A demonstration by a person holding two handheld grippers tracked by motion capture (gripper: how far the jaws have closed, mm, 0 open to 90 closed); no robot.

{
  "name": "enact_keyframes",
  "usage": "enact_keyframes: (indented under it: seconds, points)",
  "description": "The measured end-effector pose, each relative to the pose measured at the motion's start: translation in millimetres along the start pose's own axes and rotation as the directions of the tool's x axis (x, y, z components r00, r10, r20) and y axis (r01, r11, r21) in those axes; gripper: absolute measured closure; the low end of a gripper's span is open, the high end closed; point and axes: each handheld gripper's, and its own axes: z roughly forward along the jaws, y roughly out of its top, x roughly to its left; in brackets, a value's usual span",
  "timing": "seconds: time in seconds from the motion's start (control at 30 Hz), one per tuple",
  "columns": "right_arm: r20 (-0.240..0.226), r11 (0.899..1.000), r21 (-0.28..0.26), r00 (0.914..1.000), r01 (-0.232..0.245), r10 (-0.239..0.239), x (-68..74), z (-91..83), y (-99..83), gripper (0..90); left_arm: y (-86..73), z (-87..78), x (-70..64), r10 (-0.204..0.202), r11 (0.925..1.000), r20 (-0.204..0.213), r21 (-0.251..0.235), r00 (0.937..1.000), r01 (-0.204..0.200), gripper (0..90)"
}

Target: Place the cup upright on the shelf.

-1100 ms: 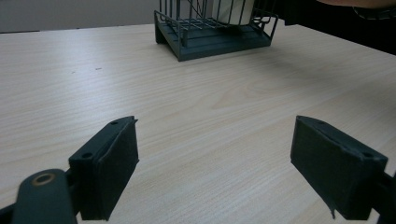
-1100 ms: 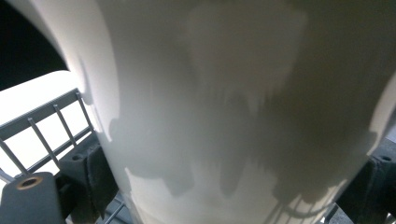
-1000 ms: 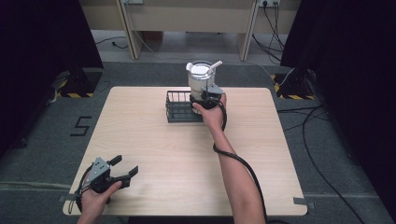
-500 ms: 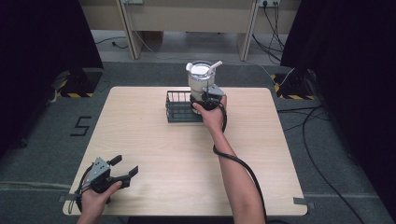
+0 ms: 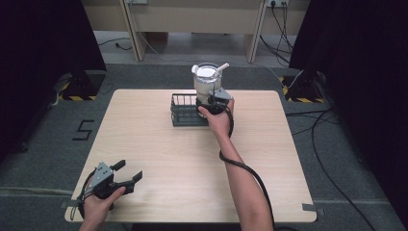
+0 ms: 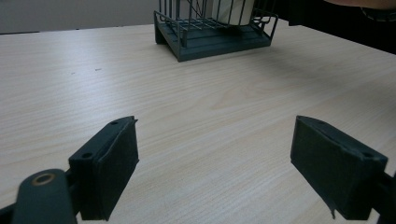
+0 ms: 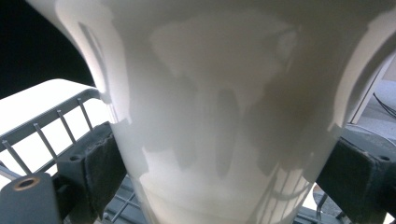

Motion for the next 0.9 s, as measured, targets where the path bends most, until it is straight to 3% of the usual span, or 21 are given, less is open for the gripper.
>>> enact_keyframes:
  seconds: [0.3,0.9]
  points:
    - [0.015,1.000,-0.008,0.9998,-0.010,0.010,2.5,-5.1,-1.3,10.2,0.1,0.0,-0.4,0.001,1.0000,0.001,-0.001,1.0000,-0.001,14.5]
    - [-0.010,1.000,-0.014,1.0000,-0.003,0.003,-0.3,-26.5,-0.8,11.5,0.3,0.2,-1.1,0.004,1.0000,0.002,0.000,1.0000,-0.004,14.4]
